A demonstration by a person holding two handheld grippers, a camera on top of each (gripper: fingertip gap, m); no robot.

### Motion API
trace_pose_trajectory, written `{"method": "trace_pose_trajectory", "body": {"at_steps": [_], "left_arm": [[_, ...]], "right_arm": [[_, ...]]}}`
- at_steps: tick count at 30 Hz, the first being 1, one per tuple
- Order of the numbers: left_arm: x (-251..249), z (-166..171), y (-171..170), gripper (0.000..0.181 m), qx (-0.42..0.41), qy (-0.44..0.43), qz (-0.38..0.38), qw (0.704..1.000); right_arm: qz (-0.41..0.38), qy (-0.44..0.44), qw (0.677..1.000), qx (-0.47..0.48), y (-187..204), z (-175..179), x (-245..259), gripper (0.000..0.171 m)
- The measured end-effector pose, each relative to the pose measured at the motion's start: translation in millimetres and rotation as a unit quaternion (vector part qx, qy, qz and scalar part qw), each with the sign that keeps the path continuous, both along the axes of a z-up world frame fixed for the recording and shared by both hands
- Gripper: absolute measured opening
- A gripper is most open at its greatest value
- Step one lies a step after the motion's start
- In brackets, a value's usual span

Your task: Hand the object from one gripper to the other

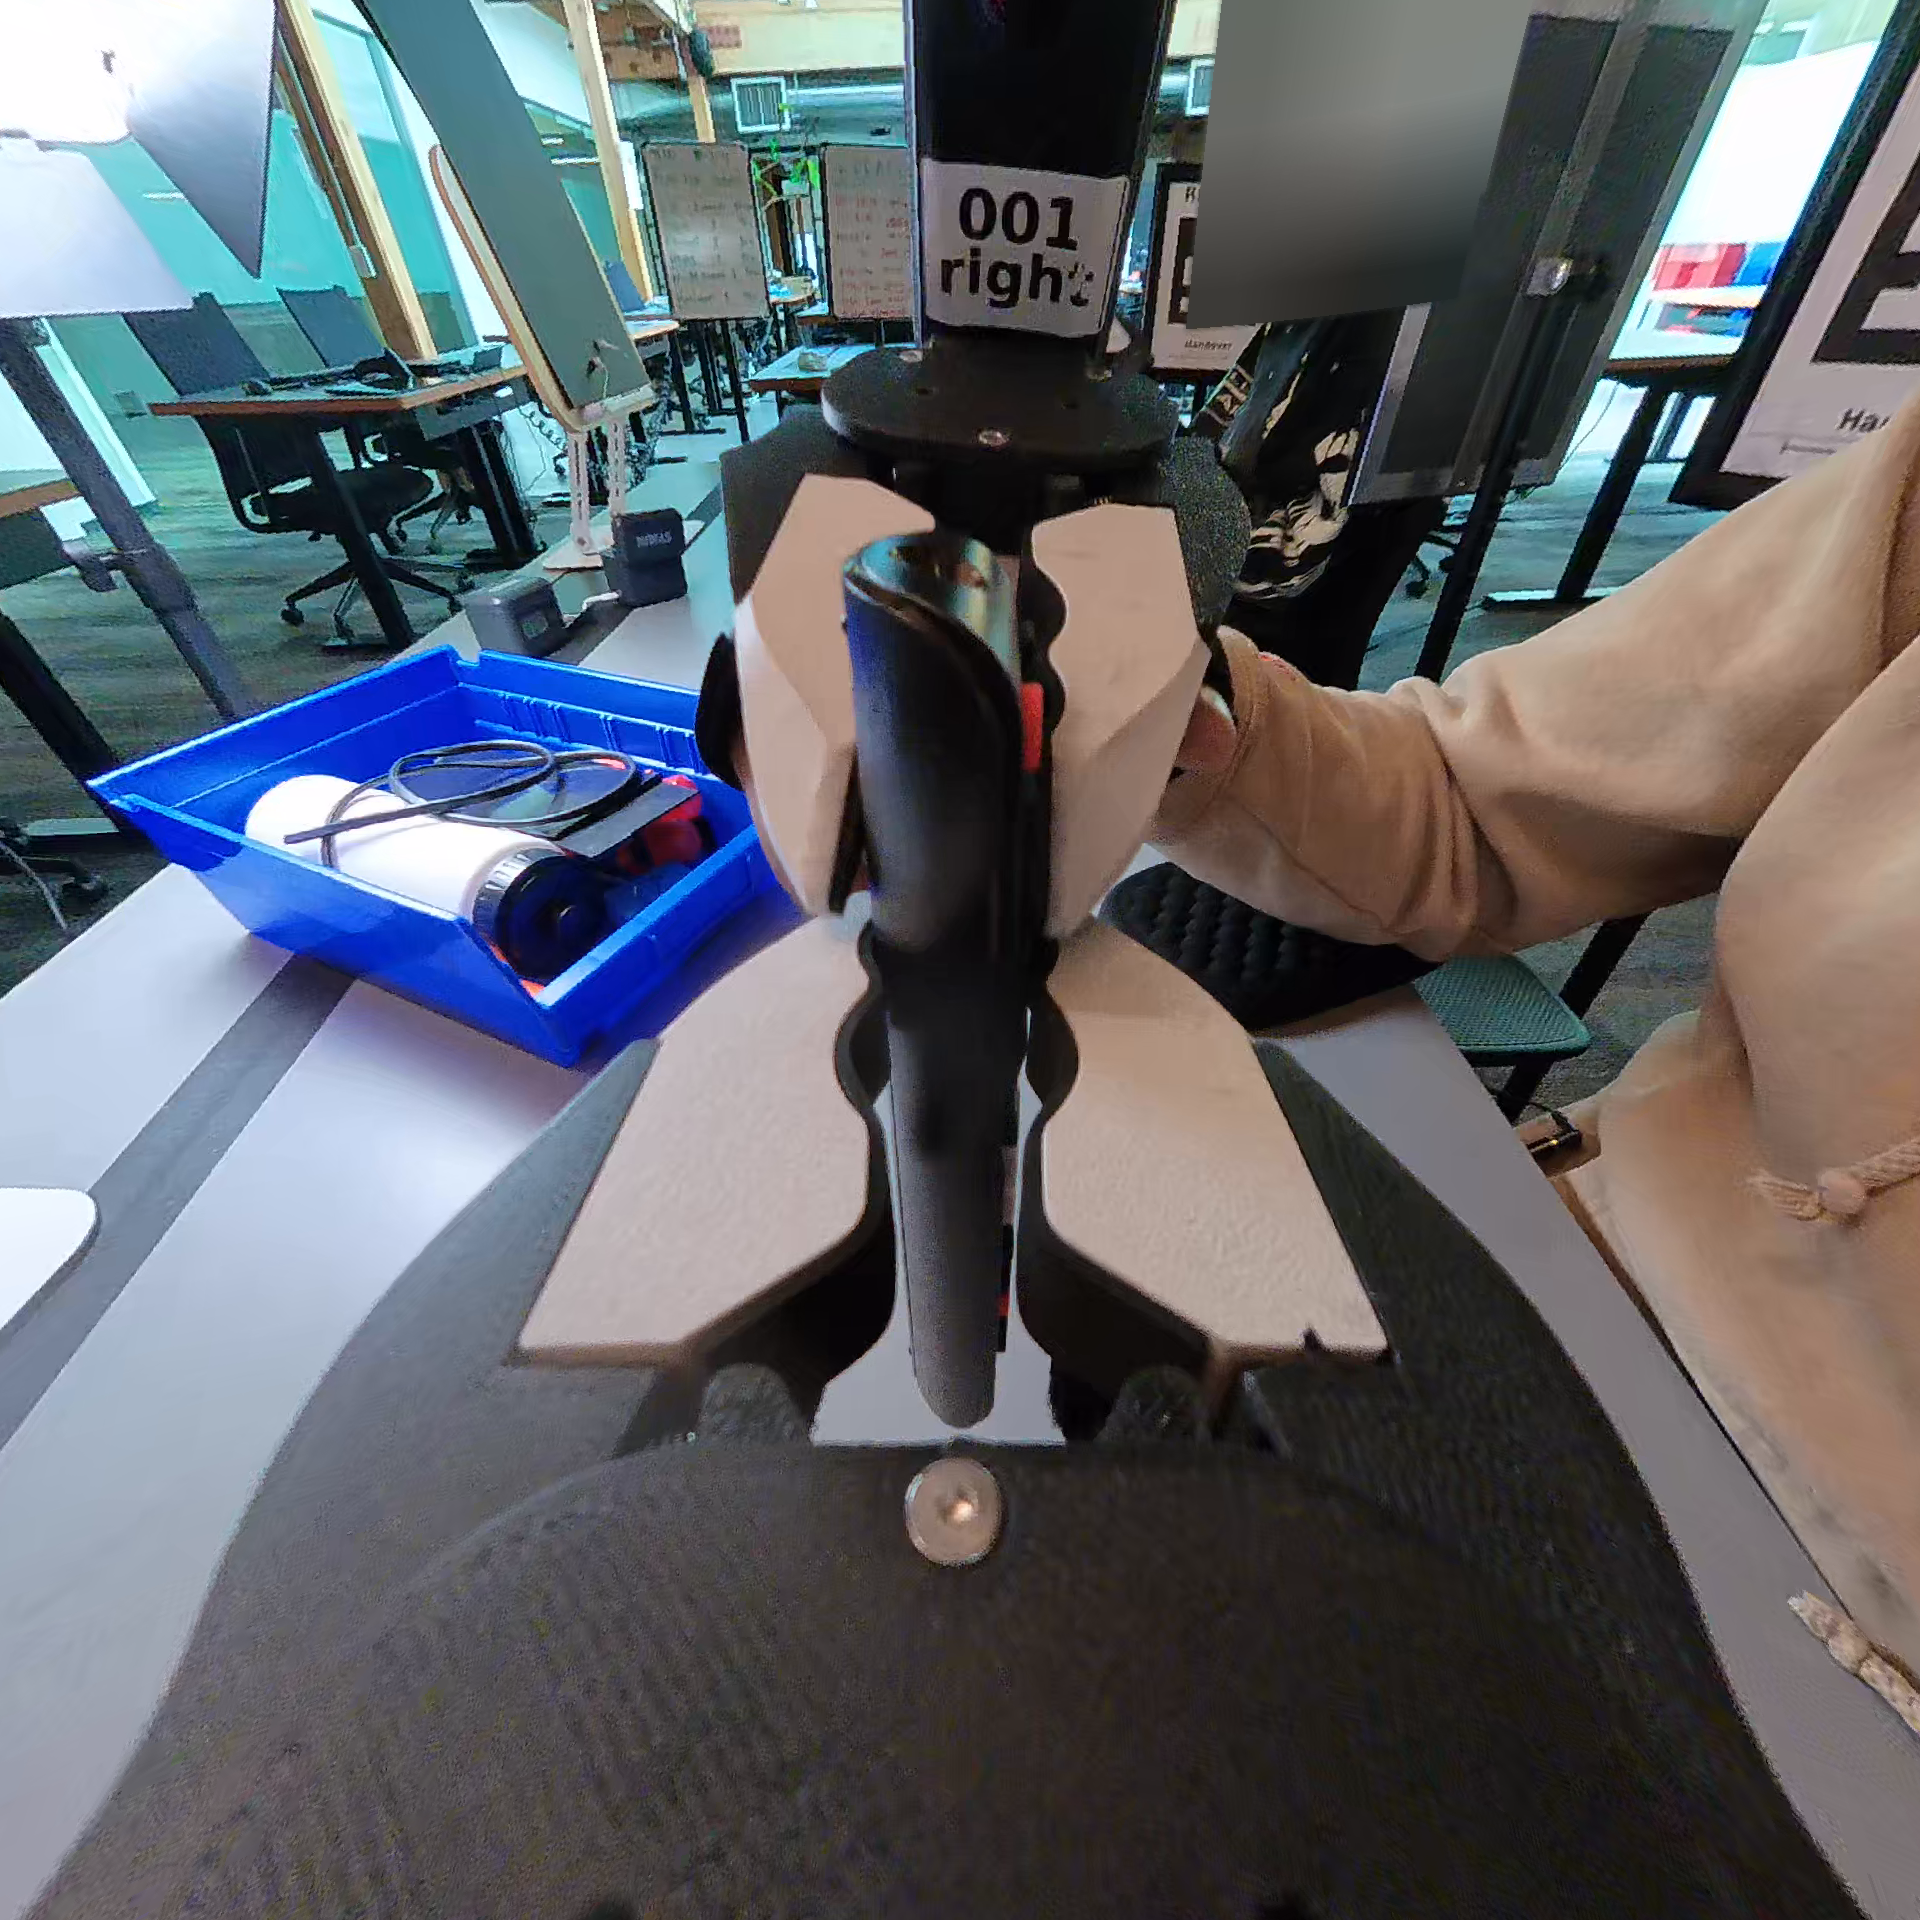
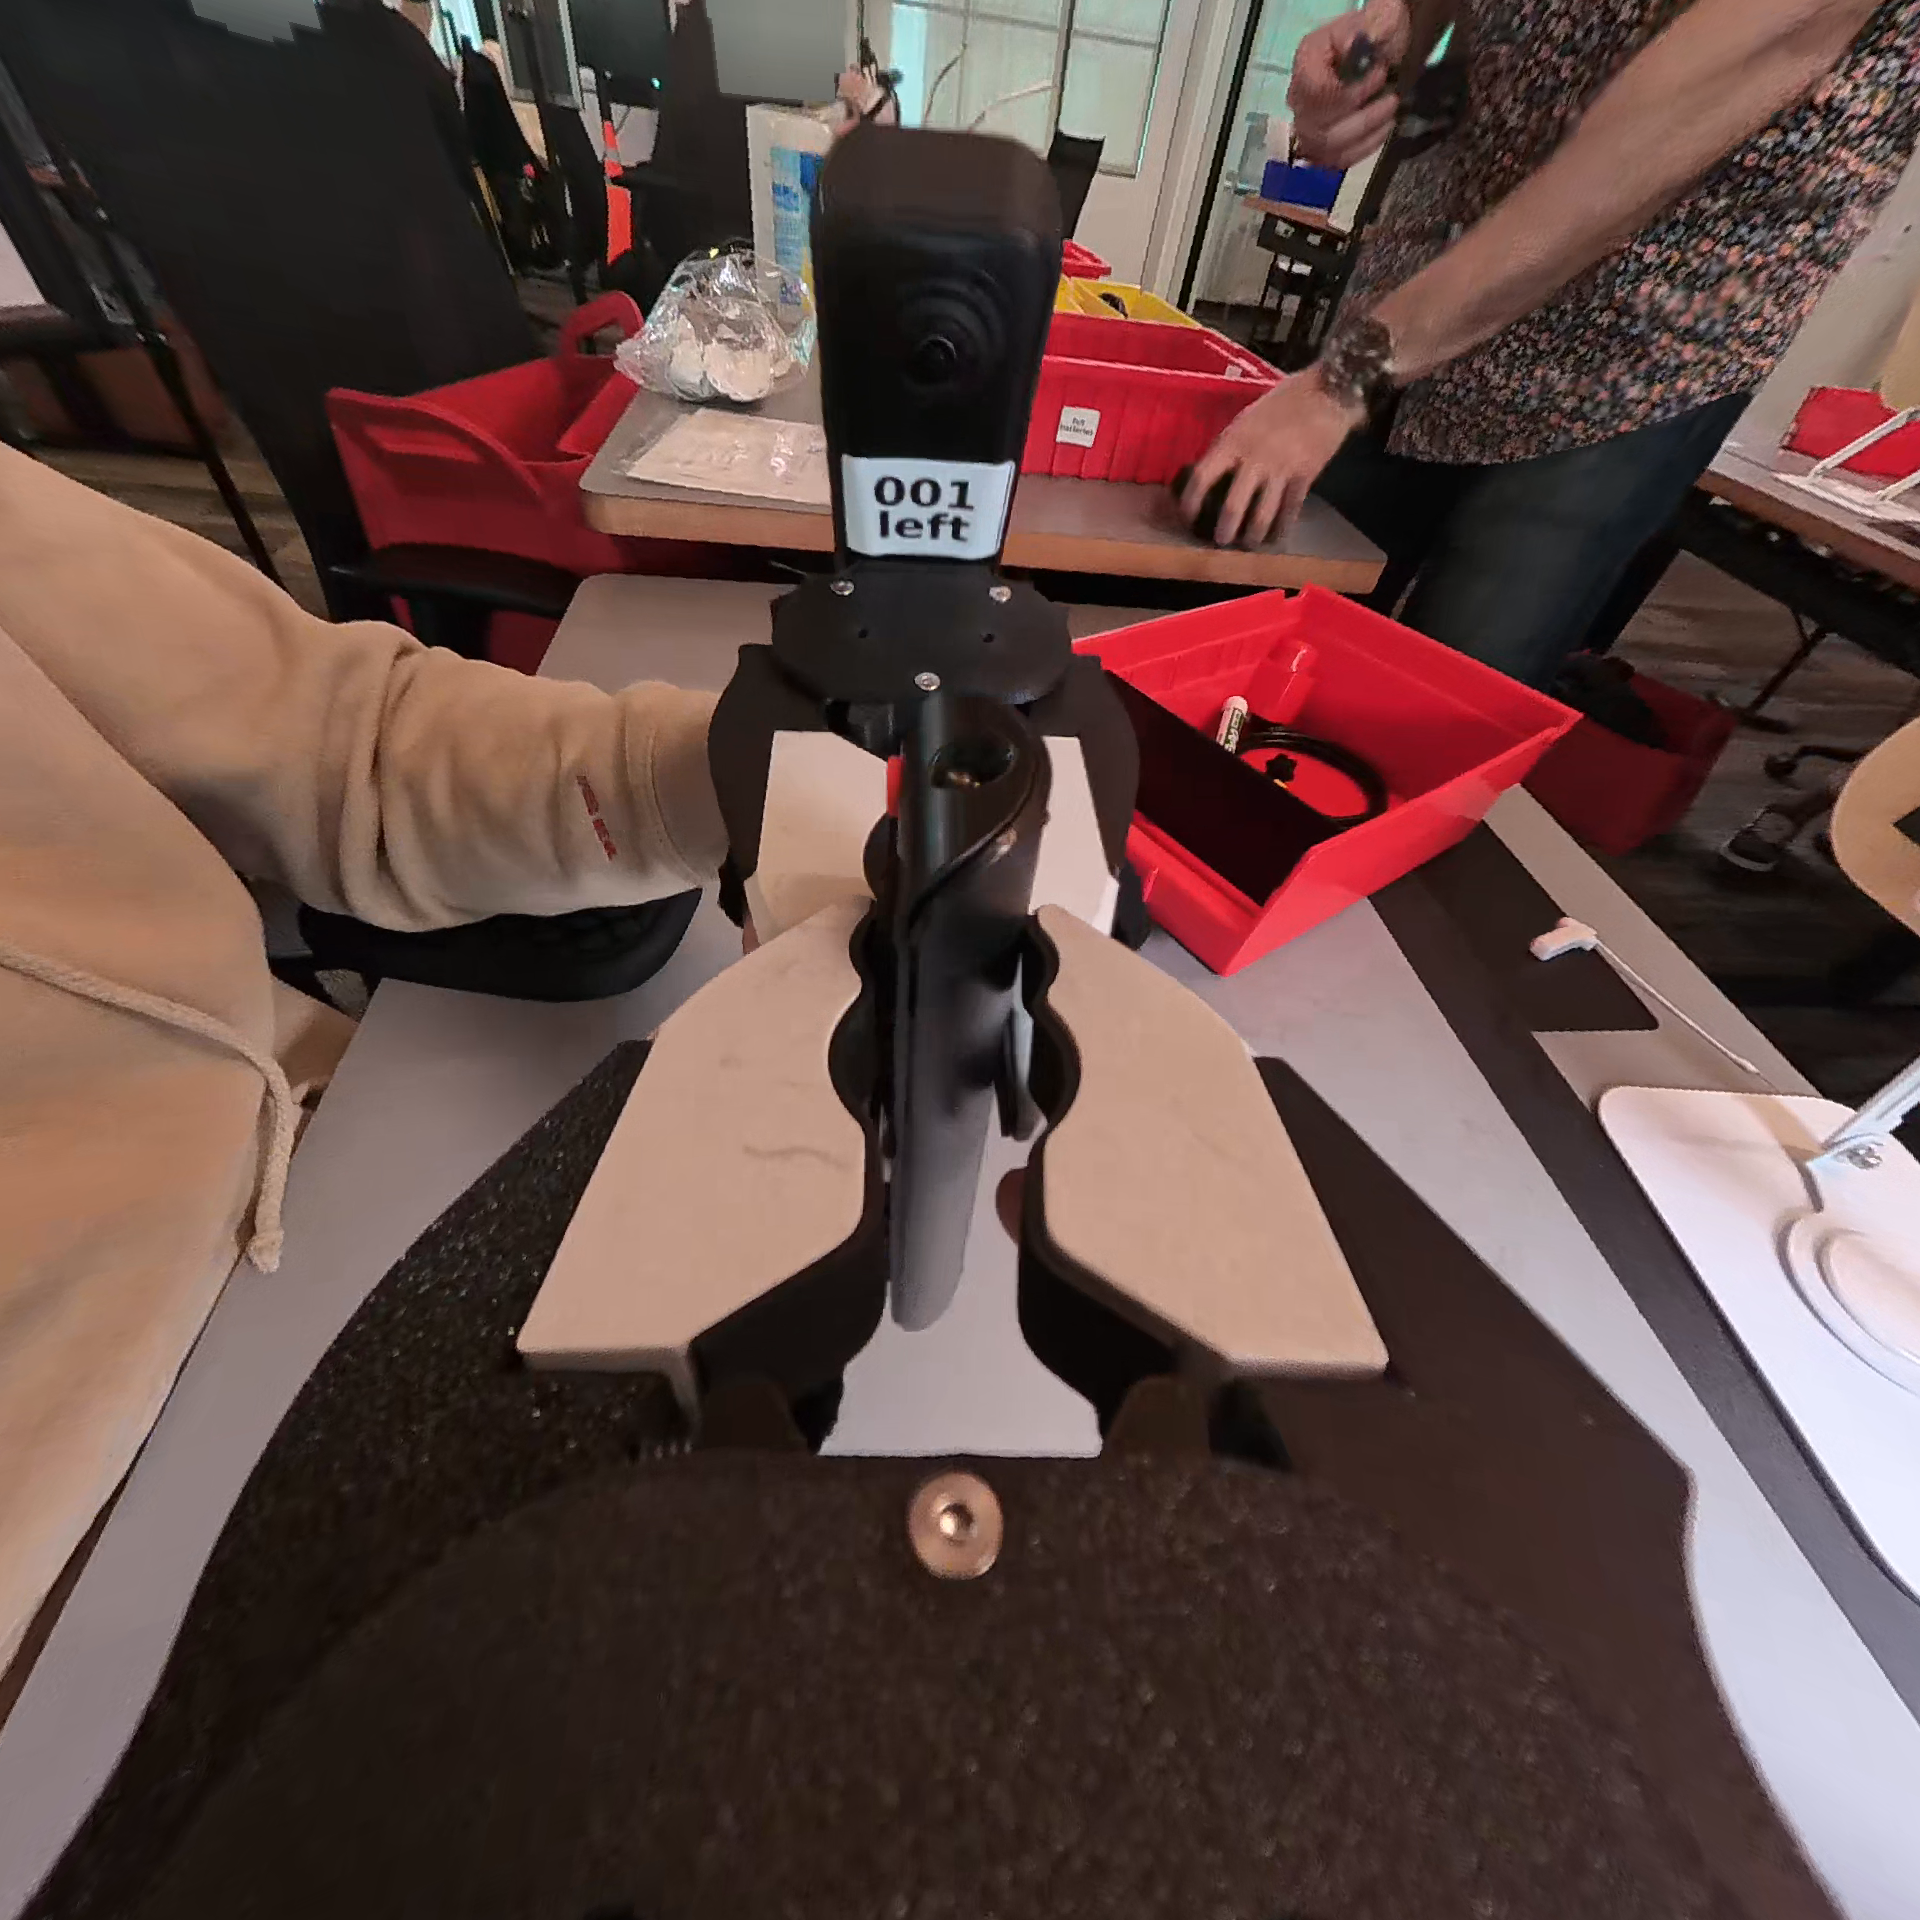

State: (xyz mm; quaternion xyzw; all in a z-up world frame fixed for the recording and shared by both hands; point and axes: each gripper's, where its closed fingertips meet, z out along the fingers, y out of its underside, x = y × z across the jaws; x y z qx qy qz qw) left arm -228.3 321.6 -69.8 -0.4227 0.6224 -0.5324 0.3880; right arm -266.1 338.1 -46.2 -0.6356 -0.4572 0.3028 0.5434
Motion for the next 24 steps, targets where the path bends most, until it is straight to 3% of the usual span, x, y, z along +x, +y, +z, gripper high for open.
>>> {"method": "trace_pose_trajectory", "body": {"at_steps": [5,7,17,24], "left_arm": [[-2.1,-0.6,1.5,0.023,-0.006,0.003,-0.004,1.000],[1.4,-5.5,-2.2,0.023,0.002,0.013,-0.005,1.000],[4.6,-7.1,-12.8,0.034,-0.007,0.008,-0.025,1.000],[8.5,2.2,-5.7,0.024,0.002,-0.026,0.011,1.000]], "right_arm": [[-0.006,0.028,1.000,0.010,-2.4,14.9,8.6,0.031],[-0.003,0.020,1.000,0.015,-3.4,11.2,5.9,0.024],[0.016,-0.028,0.999,0.024,-11.7,1.4,2.7,0.023],[0.007,-0.021,0.999,0.038,-7.8,3.6,3.3,0.023]]}}
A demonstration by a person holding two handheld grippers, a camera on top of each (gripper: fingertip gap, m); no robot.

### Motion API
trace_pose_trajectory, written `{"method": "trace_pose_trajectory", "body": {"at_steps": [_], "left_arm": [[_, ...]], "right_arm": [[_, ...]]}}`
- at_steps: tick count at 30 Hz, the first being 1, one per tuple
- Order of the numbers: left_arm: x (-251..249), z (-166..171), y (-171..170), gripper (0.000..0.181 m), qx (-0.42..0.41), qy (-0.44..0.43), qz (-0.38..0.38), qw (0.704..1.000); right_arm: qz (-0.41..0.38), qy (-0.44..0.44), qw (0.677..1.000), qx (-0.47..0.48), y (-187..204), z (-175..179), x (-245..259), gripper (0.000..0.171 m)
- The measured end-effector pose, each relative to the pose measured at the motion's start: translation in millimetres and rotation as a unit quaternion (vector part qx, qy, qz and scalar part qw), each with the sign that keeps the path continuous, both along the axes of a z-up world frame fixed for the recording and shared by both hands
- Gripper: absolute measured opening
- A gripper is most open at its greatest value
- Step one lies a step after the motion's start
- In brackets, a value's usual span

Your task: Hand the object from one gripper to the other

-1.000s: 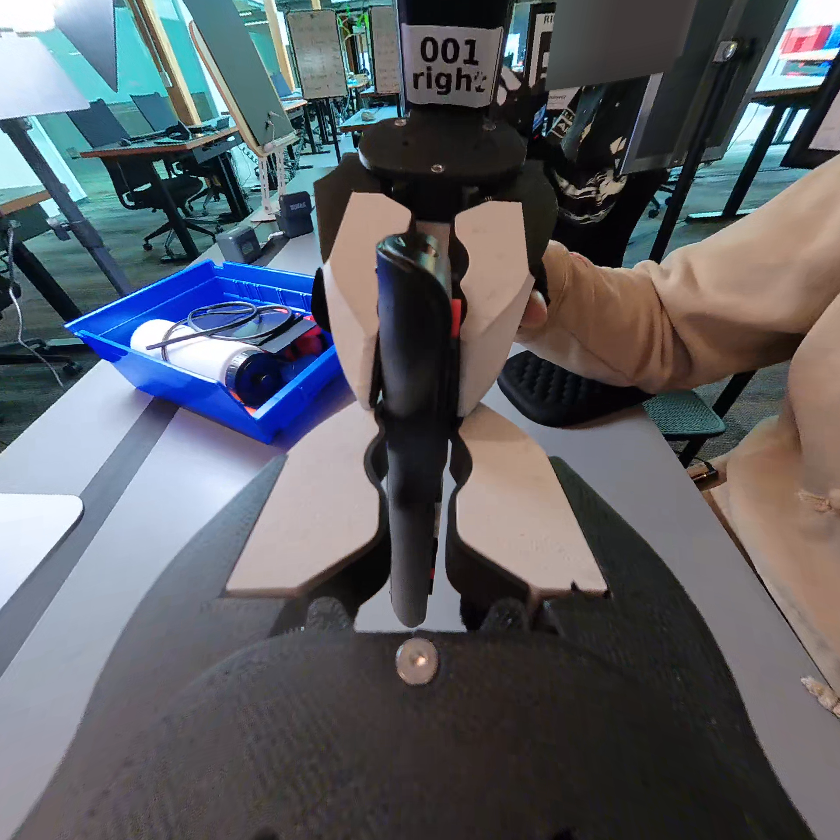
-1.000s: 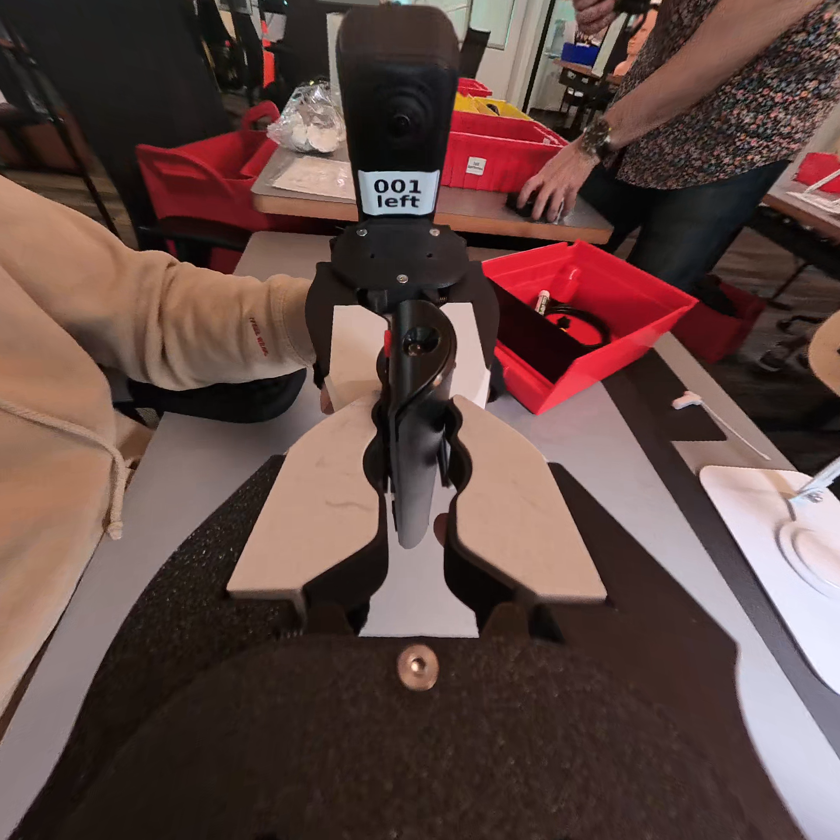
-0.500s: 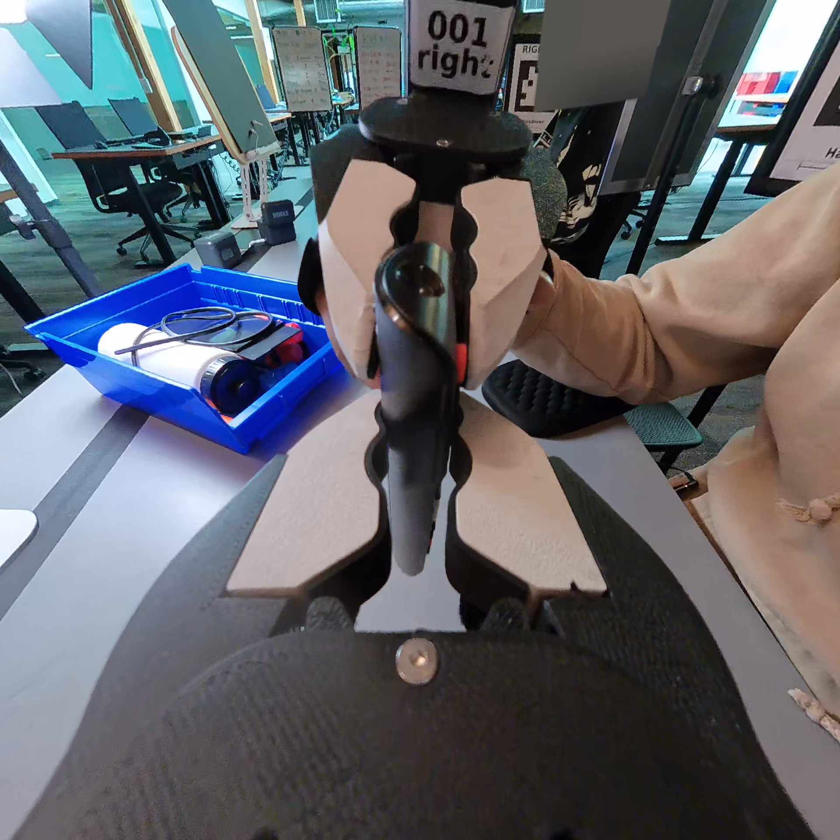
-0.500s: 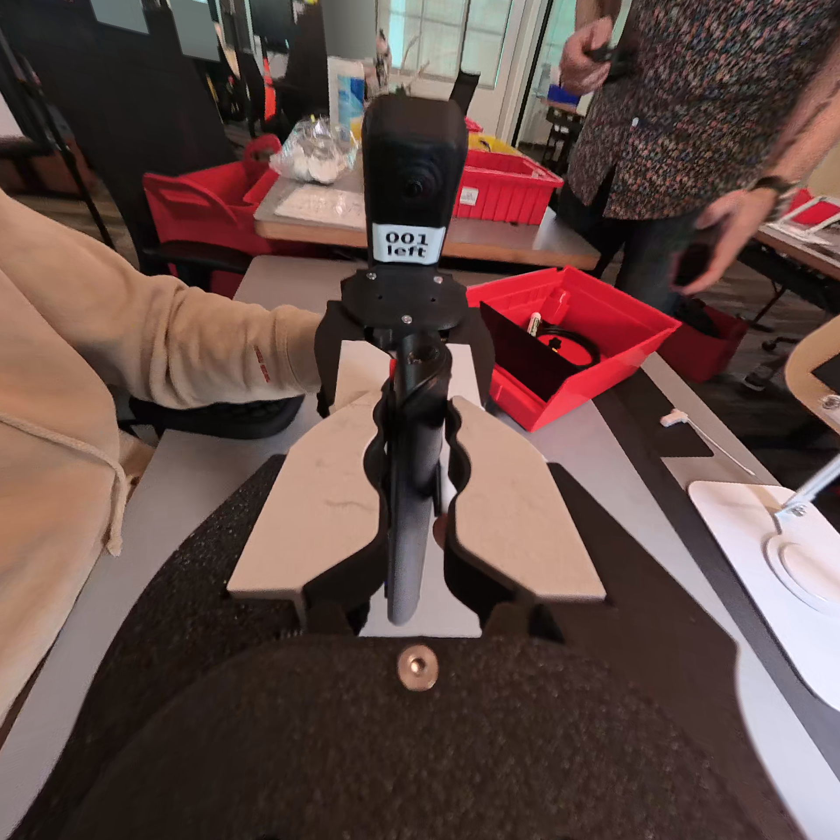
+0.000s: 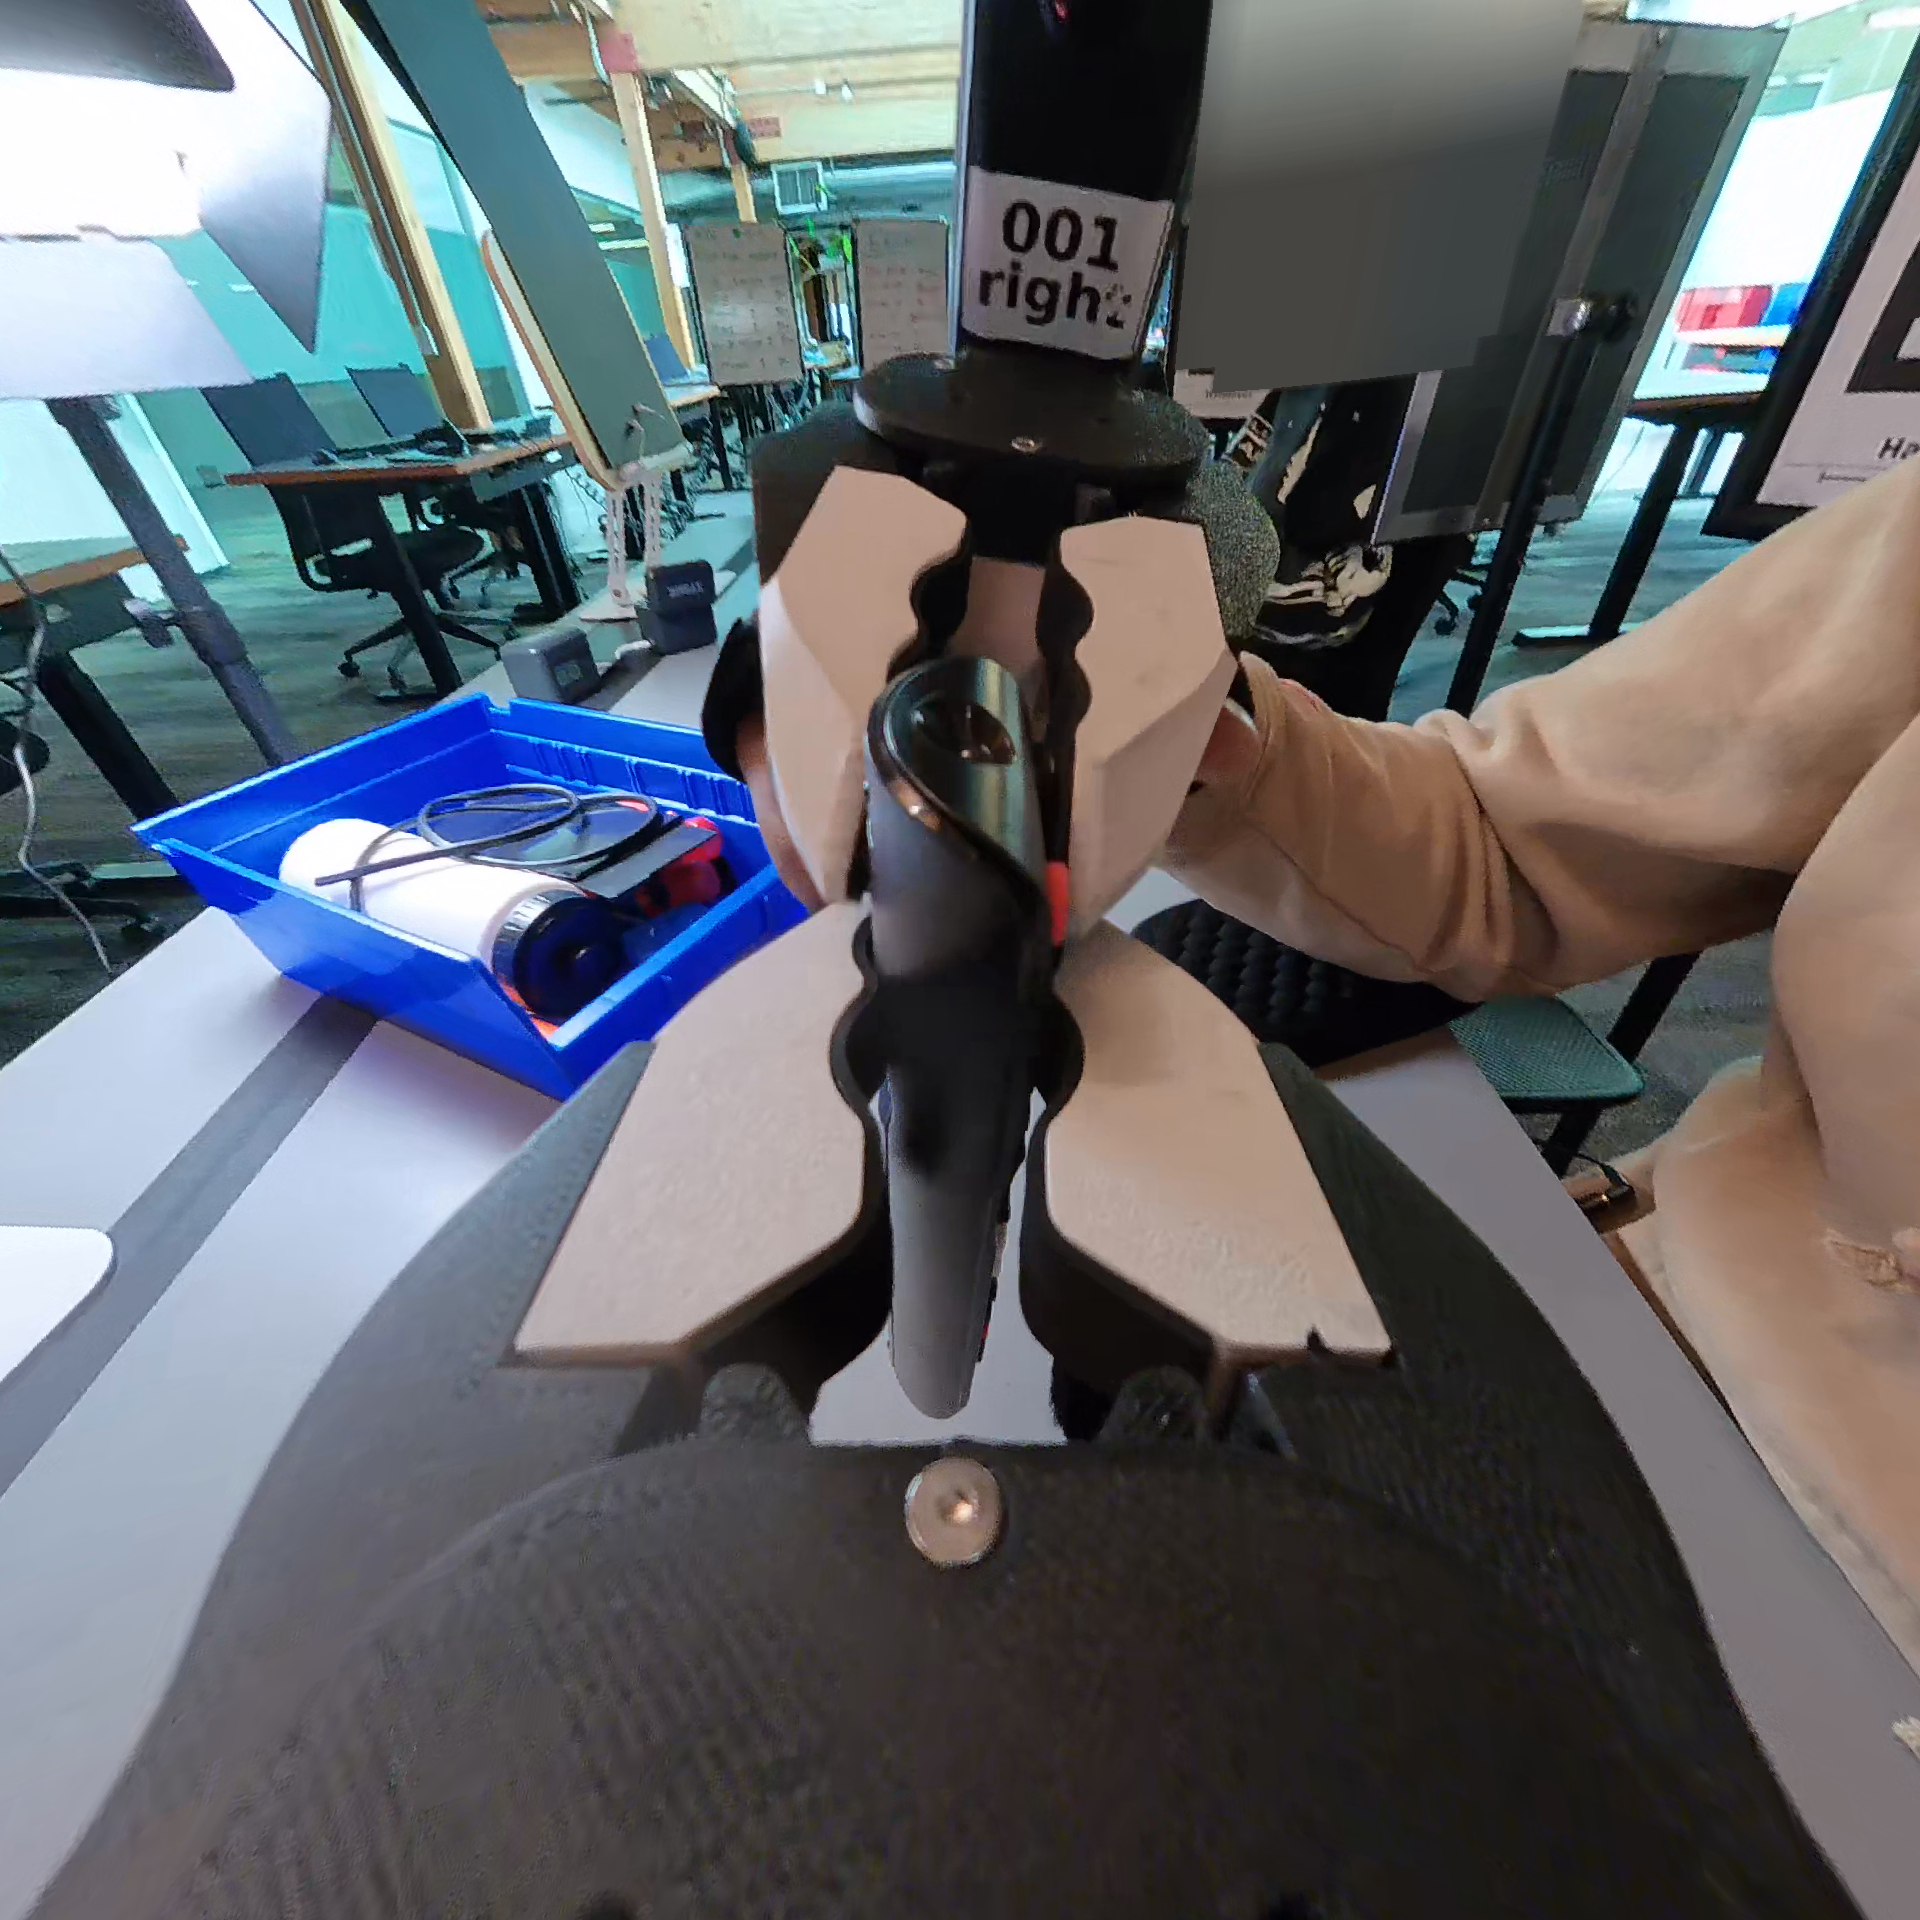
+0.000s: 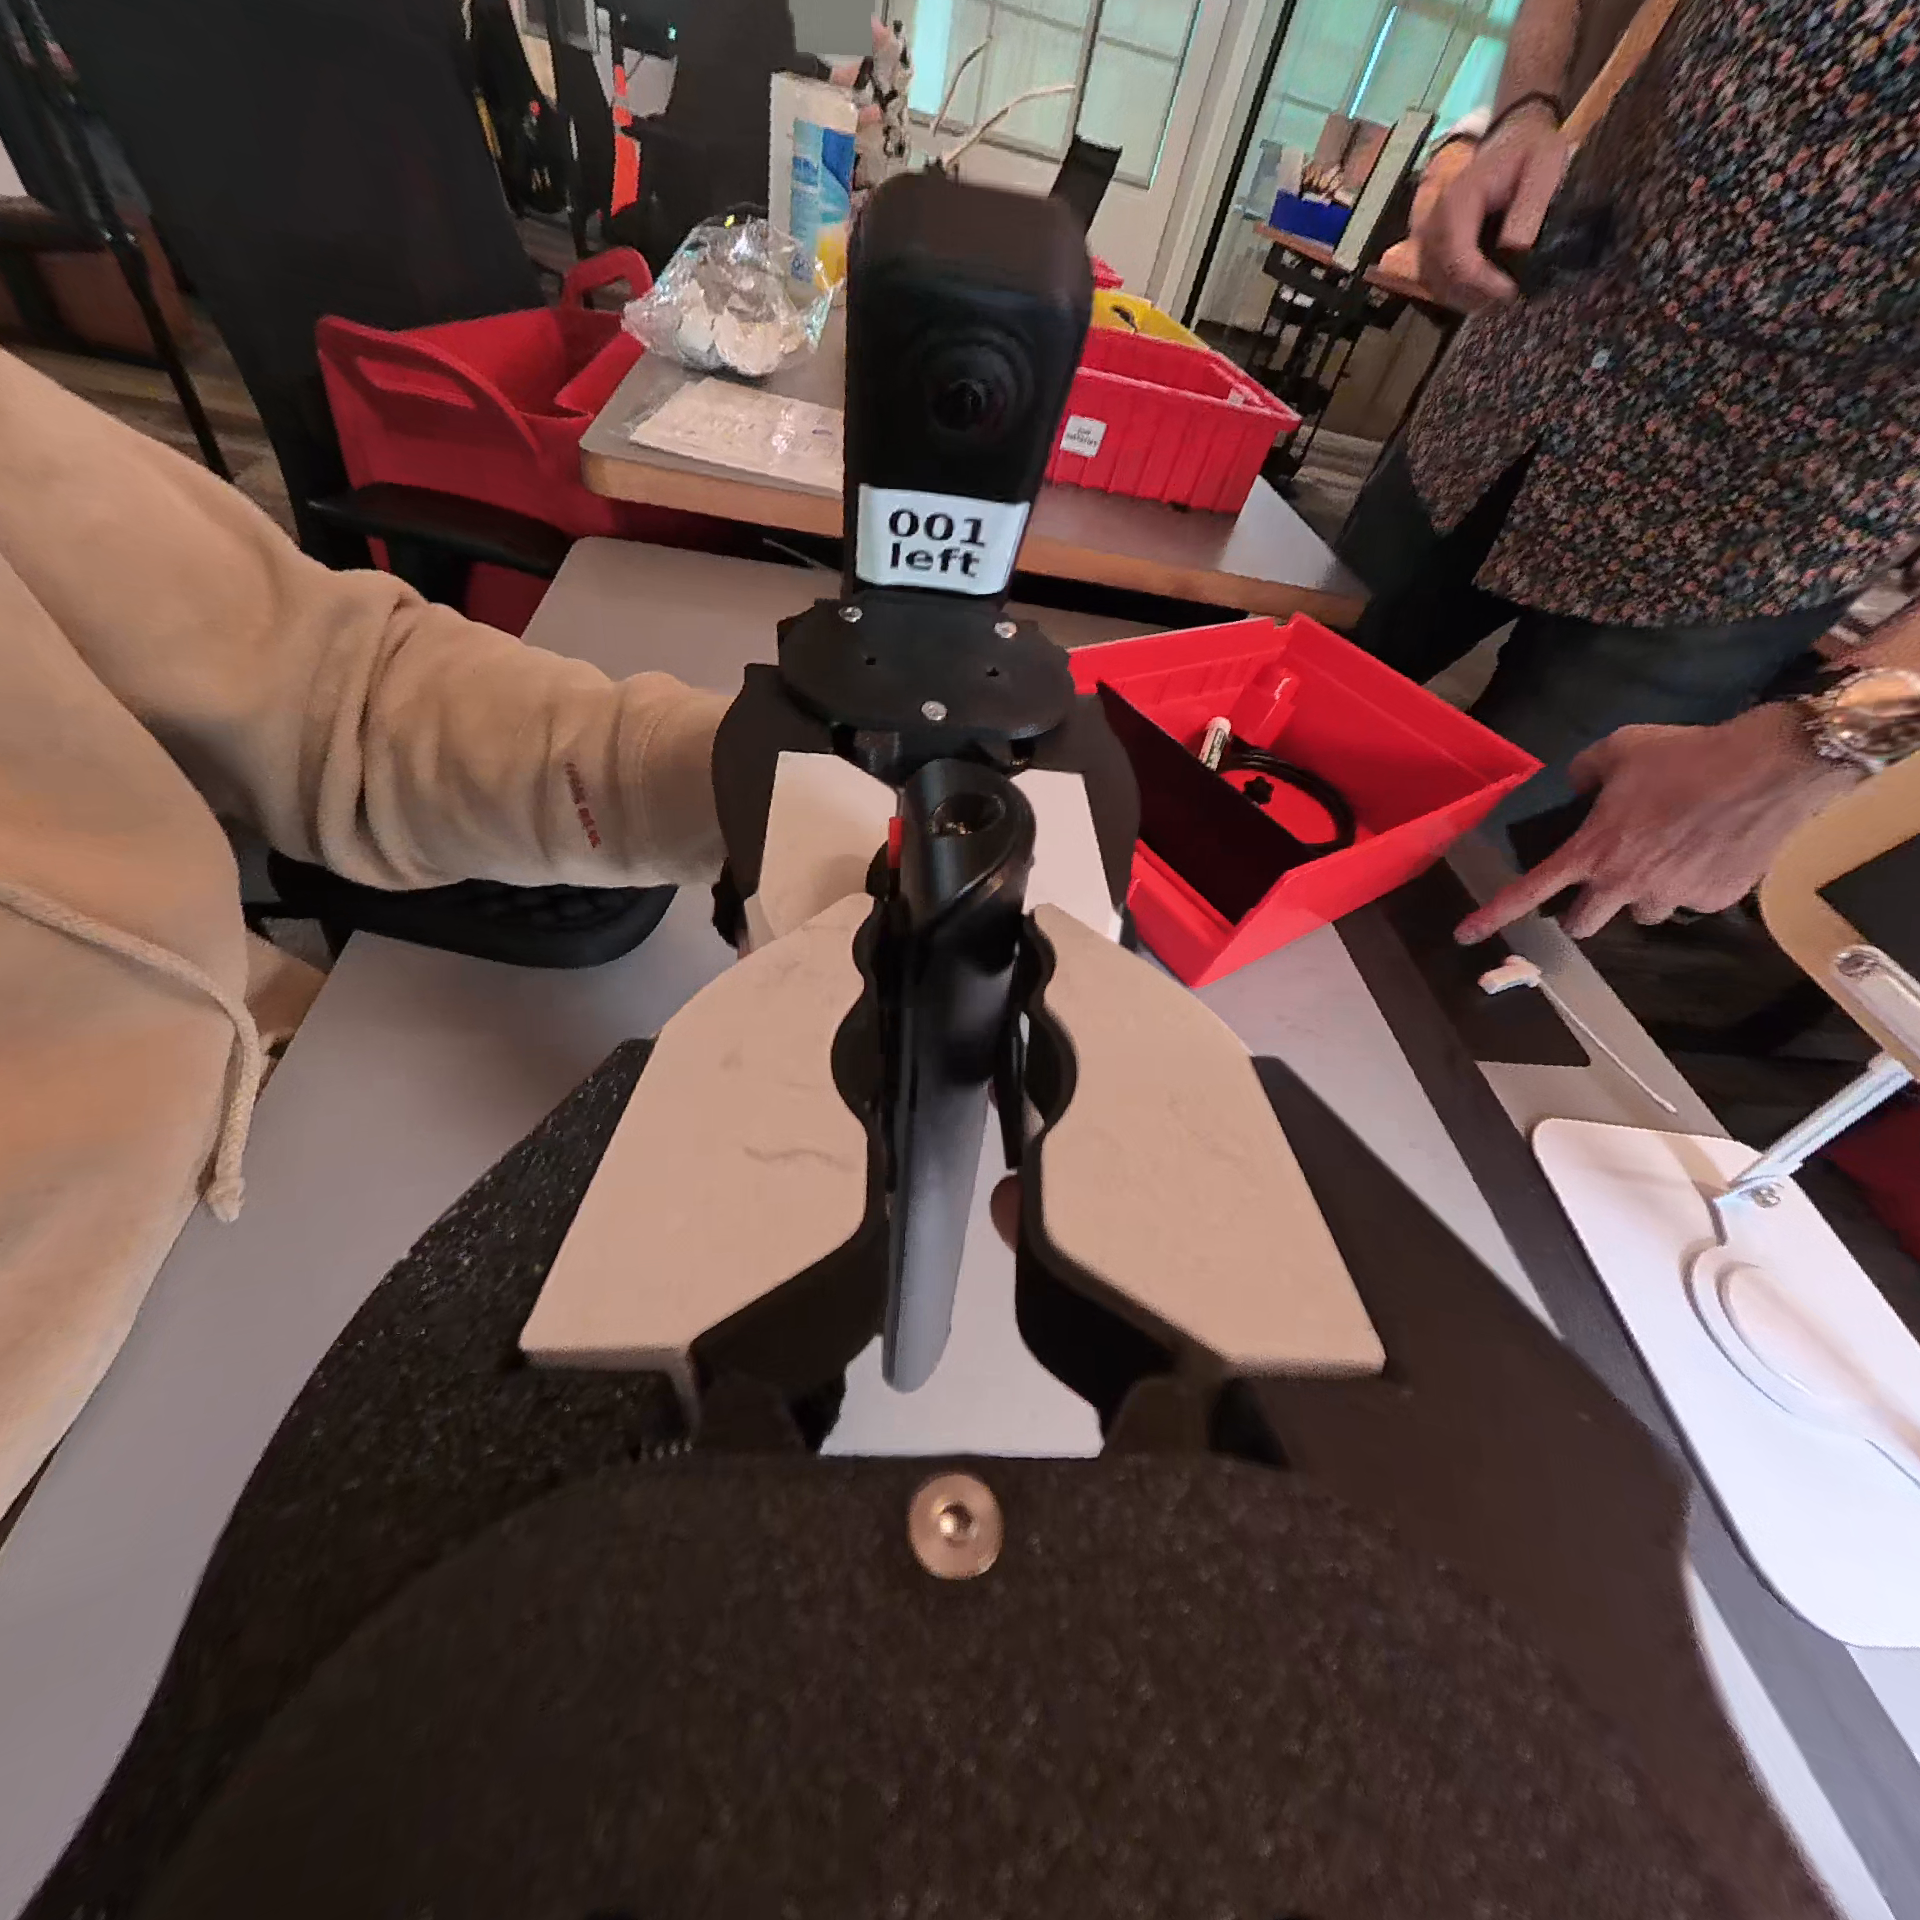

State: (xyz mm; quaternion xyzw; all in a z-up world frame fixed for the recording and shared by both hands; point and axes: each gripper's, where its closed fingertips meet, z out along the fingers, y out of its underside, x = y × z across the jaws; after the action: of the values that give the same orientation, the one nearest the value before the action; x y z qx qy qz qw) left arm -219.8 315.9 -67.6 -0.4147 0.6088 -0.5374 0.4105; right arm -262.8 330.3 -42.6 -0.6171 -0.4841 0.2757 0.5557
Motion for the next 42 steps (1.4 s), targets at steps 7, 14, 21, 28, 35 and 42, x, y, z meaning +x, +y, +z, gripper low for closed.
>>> {"method": "trace_pose_trajectory", "body": {"at_steps": [7,14,21,28,35,42], "left_arm": [[-8.2,12.6,18.1,0.024,-0.025,-0.035,0.026,0.999],[-13.2,21.0,23.0,0.024,-0.038,-0.053,0.030,0.997],[-11.7,28.2,13.0,0.025,-0.055,-0.066,0.014,0.996],[-28.8,44.8,18.6,0.039,-0.084,-0.070,-0.001,0.994],[-13.0,10.3,10.3,0.037,-0.093,-0.012,-0.037,0.995],[-2.9,1.9,12.3,0.024,-0.054,-0.010,-0.005,0.998]], "right_arm": [[0.009,0.043,0.999,-0.029,8.1,-2.8,18.9,0.040],[0.044,0.033,0.997,-0.054,2.8,-15.6,25.2,0.053],[0.016,-0.041,0.999,-0.027,15.5,-48.7,-6.2,0.026],[0.022,0.056,0.998,-0.022,10.1,-8.3,10.8,0.024],[0.037,0.138,0.989,-0.022,6.6,14.8,11.1,0.024],[0.032,0.139,0.990,-0.023,11.2,9.8,5.7,0.025]]}}
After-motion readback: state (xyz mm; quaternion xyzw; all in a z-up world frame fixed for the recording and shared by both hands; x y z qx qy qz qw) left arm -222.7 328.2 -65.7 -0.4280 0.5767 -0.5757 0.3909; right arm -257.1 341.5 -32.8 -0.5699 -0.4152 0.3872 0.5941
